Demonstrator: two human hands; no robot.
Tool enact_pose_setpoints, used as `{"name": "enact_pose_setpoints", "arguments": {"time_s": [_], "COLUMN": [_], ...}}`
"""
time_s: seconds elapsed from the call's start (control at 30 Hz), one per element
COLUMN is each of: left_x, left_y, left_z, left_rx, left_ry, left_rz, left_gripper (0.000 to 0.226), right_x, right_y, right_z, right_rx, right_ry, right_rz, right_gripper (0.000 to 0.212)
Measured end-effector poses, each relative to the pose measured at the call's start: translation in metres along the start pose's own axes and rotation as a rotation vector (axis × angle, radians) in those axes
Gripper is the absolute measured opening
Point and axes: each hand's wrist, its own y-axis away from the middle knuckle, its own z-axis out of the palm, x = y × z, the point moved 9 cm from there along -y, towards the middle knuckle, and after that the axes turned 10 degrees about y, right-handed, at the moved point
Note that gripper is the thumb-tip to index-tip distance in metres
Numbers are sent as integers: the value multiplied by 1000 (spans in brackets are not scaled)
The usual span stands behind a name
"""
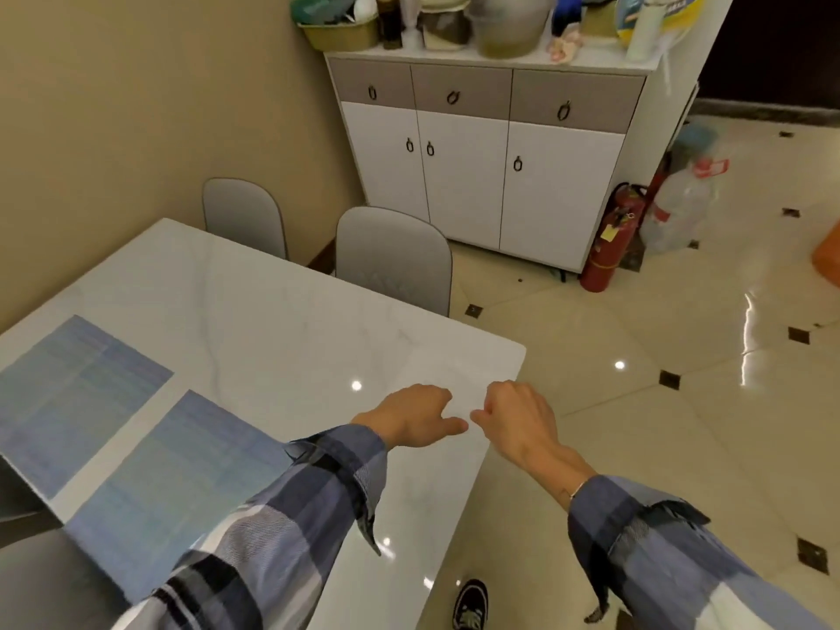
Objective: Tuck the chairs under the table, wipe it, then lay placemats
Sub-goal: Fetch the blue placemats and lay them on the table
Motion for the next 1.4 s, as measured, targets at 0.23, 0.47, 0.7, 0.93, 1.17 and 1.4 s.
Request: {"name": "enact_pose_setpoints", "arguments": {"time_s": [0.23, 0.47, 0.7, 0.93, 1.17, 1.4], "left_x": [29, 78, 103, 114, 97, 28], "left_y": [-106, -212, -316, -404, -434, -503], "left_z": [-79, -179, -267, -348, -414, -508], "left_rx": [98, 97, 149, 277, 311, 344], "left_ry": [12, 52, 78, 199, 298, 302], "left_rz": [-12, 24, -23, -147, -299, -390], "left_gripper": [62, 47, 58, 60, 60, 59], "right_x": [45, 95, 127, 161, 151, 82], "right_y": [-111, -235, -365, -496, -599, -723], "right_z": [-46, -116, -160, -209, -249, -256], "right_rx": [20, 2, 0, -37, -110, -184], "right_ry": [20, 74, 37, 75, 152, 143], "right_rz": [-72, -86, -160, -310, -433, -547], "right_gripper": [23, 26, 39, 33, 16, 21]}}
